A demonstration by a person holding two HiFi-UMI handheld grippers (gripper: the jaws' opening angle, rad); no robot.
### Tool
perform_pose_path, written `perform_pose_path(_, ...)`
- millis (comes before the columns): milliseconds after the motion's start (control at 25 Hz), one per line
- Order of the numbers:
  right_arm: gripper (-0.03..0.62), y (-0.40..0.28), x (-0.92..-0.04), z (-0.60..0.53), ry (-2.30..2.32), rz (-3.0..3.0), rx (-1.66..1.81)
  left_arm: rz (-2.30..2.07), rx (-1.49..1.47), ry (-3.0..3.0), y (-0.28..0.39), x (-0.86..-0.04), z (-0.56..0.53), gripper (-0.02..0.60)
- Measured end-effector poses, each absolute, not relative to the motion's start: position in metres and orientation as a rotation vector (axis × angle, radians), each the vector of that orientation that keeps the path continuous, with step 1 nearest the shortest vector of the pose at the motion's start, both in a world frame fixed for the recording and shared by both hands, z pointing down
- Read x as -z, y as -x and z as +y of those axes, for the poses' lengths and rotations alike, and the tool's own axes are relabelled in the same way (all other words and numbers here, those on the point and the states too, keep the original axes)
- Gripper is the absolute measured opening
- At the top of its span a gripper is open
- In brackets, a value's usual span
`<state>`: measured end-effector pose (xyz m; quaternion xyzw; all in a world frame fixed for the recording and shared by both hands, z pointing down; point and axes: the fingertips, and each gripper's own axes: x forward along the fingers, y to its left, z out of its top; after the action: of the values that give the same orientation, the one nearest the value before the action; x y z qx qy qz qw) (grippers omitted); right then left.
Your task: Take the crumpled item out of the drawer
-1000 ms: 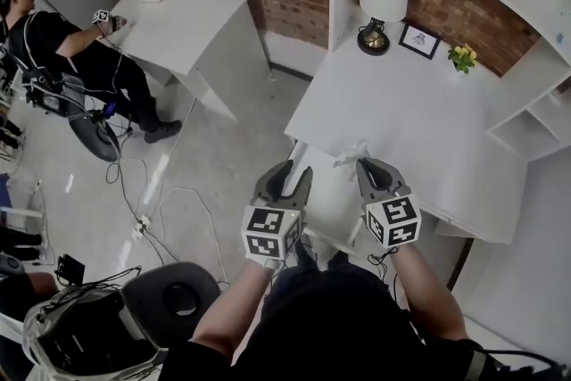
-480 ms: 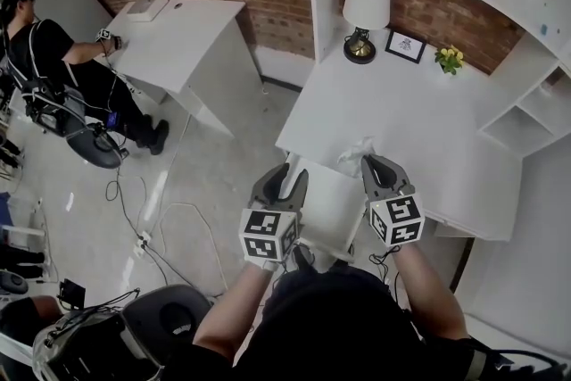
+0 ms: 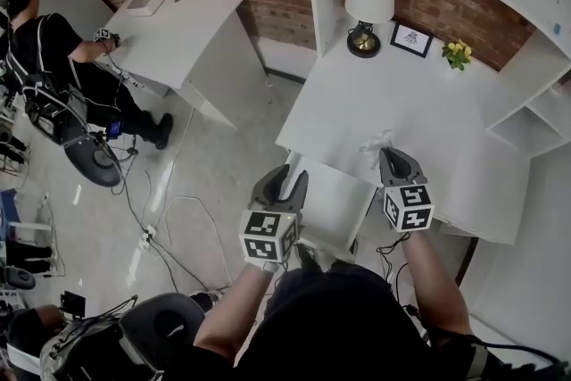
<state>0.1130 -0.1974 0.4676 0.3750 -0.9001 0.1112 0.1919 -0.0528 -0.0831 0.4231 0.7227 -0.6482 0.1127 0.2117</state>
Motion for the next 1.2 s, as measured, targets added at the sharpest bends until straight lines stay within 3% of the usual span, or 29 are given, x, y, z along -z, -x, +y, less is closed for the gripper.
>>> perform_pose_path(800, 0.008, -0.191, -0.626, -0.26, -1.119, -2.16, -0.53, -1.79, -0.397, -1.898, 0.065, -0.453, -0.076, 0.149)
perform_pose_path(1200, 0.019, -0.202, -0.652, -0.276, -1.184, -2.05, -0.591, -1.802, -0.395, -1.87, 0.083, -0.458, -0.07, 0.149)
